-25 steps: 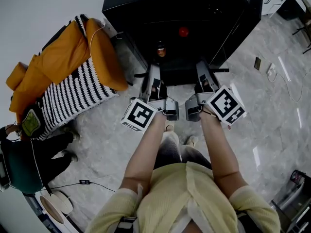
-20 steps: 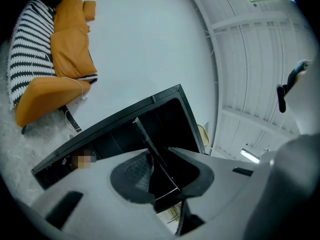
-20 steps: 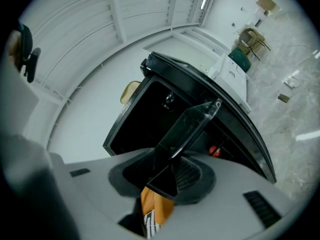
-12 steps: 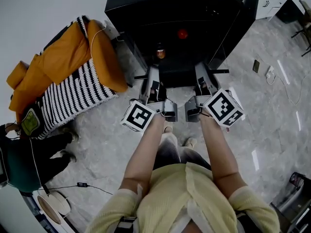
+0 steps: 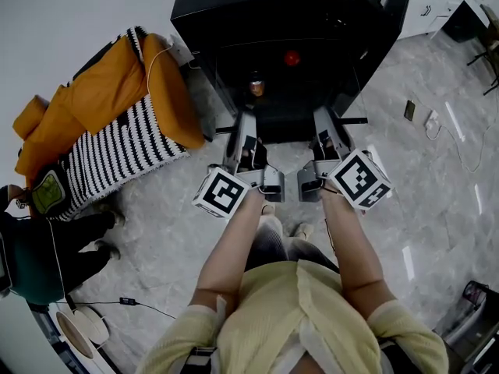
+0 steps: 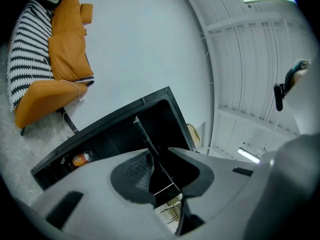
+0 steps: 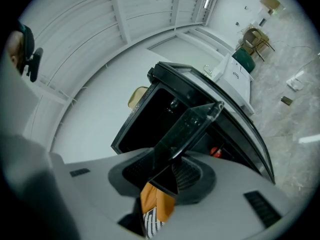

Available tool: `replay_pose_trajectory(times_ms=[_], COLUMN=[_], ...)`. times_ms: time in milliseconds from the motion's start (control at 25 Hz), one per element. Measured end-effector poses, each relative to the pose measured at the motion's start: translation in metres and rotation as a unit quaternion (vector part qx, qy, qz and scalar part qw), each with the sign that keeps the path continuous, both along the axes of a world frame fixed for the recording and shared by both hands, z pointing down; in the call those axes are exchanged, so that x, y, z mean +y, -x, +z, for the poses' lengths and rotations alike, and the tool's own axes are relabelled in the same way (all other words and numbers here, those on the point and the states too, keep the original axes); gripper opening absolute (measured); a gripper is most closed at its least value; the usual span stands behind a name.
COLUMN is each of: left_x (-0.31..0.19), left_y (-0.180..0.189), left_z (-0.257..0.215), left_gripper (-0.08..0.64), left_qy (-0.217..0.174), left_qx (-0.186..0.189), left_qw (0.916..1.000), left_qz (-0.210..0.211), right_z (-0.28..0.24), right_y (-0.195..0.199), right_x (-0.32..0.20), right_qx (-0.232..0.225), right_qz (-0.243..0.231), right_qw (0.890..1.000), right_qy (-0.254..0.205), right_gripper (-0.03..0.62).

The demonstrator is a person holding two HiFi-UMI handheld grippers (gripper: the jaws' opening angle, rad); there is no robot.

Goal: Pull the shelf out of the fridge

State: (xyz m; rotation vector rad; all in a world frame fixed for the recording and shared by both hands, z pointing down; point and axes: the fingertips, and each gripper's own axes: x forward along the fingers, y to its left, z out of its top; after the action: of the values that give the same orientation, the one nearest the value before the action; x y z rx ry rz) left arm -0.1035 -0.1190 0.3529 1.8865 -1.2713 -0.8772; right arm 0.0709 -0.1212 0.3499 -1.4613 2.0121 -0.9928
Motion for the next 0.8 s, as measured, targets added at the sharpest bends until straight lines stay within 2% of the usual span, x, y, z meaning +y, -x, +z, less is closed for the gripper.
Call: replay_pose_trajectory(times_ms=[800], left_x=[0.050], left_y=[-0.014], left_z=[-0.032], left_gripper=[0.097], left_qy=[-0.007], left_qx=[-0.015], left_qw=[0.9999], left_qz=[0.000], right_z=[-0.026], right_y=[-0.011], right_x=[0.046], right_qx=[0.009], right_qz=[-0.023], right_qw=[1.000], right_qy=[-0.015], right_gripper=[0.117])
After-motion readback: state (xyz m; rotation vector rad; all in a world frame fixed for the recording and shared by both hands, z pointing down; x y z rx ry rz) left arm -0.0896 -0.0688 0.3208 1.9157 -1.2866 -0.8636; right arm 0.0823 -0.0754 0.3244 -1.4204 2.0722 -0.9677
